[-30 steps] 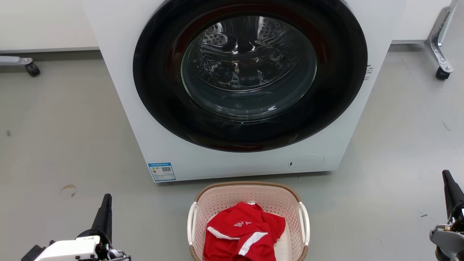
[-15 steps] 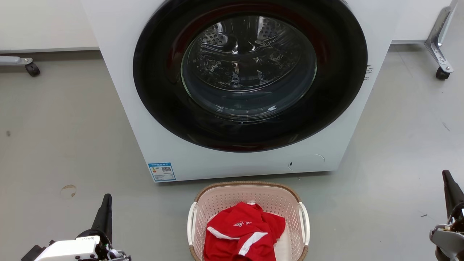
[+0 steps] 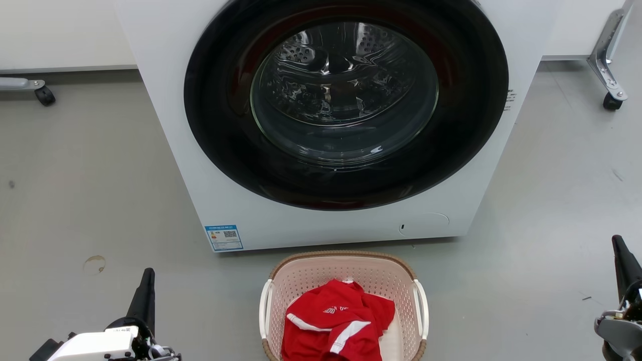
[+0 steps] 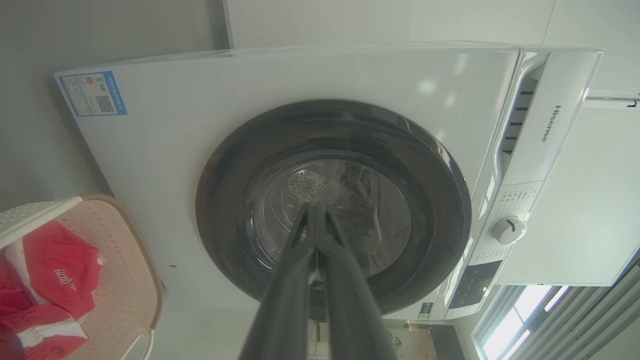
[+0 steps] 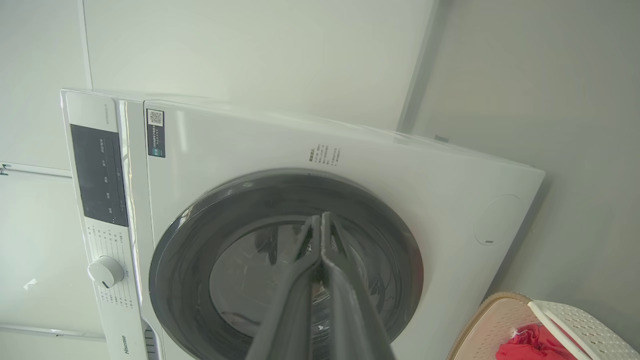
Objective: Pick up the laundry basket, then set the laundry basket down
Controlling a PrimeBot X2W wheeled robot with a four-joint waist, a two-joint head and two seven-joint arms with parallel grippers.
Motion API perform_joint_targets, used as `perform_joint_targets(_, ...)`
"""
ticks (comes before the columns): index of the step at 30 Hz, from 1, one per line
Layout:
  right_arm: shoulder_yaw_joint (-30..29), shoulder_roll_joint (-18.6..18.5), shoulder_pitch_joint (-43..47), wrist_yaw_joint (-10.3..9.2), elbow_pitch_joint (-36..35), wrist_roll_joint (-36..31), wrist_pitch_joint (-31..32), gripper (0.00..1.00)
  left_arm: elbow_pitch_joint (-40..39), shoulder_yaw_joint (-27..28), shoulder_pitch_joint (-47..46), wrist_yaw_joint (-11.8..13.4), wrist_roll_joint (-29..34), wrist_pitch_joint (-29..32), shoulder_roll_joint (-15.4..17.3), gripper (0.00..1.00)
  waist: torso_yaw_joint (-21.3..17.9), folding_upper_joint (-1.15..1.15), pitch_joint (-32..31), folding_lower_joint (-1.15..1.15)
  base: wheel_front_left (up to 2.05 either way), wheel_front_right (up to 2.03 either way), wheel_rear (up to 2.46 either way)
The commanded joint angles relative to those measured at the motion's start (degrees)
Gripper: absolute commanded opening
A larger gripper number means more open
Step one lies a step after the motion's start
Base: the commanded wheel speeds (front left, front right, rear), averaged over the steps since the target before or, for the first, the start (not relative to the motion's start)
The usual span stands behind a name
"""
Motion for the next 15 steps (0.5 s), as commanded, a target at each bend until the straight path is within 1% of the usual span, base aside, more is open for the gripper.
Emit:
perform_joint_targets(1,1.0,-1.4,-2.8,0.28,-1.7,-0.4,0.4,0.0,-1.4,1.7,-3.2,-0.6,0.6,0.4,0.7,0.0,0.0,0.0,0.0,0.0,0.0,0.0,0.0)
perform_joint_targets(15,1.0,-1.4,-2.8,0.28,-1.7,-0.4,0.4,0.0,-1.4,1.7,-3.2,-0.6,0.6,0.4,0.7,0.0,0.0,0.0,0.0,0.0,0.0,0.0,0.0)
